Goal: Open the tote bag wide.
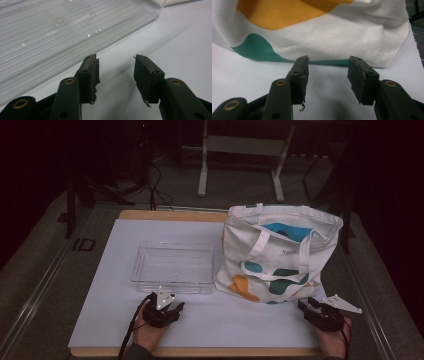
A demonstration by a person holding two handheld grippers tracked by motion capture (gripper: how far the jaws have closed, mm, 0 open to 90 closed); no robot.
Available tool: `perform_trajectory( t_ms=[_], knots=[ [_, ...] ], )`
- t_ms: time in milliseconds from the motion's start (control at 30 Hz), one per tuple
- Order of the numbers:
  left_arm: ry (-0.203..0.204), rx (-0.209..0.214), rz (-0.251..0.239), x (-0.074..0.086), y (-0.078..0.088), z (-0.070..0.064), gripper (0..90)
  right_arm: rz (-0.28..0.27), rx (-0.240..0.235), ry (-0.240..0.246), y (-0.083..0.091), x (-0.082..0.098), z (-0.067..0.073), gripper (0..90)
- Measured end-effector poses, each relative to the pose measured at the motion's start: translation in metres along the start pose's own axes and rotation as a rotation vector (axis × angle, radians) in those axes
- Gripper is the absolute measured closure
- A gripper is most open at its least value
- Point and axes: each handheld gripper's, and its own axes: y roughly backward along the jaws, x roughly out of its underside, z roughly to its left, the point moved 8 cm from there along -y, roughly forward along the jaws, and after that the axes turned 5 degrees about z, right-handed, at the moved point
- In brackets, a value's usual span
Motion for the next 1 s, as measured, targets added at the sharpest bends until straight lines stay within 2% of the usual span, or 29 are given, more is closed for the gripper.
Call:
perform_trajectory(
  t_ms=[367,400,533,767,833,1000],
  knots=[
    [0.012,0.042,-0.001,-0.002,0.002,-0.004,53.8,-0.001,-0.005,0.01,0.002,-0.001,0.002,51.6],
    [0.022,0.069,-0.011,-0.003,0.004,-0.007,53.9,-0.001,-0.005,0.01,0.002,-0.001,0.002,51.8],
    [0.011,0.103,-0.021,-0.008,0.009,-0.013,54.1,0.001,-0.007,0.024,0.008,-0.002,0.006,55.9],
    [-0.039,0.135,-0.024,-0.014,0.015,-0.025,54.2,-0.019,-0.014,0.035,0.018,-0.011,0.014,58.4],
    [-0.069,0.142,-0.026,-0.019,0.018,-0.032,54.2,-0.019,-0.016,0.033,0.019,-0.012,0.015,59.0],
    [-0.081,0.159,-0.041,-0.029,0.023,-0.037,54.3,-0.029,-0.018,0.038,0.023,-0.018,0.022,59.3]
  ],
)
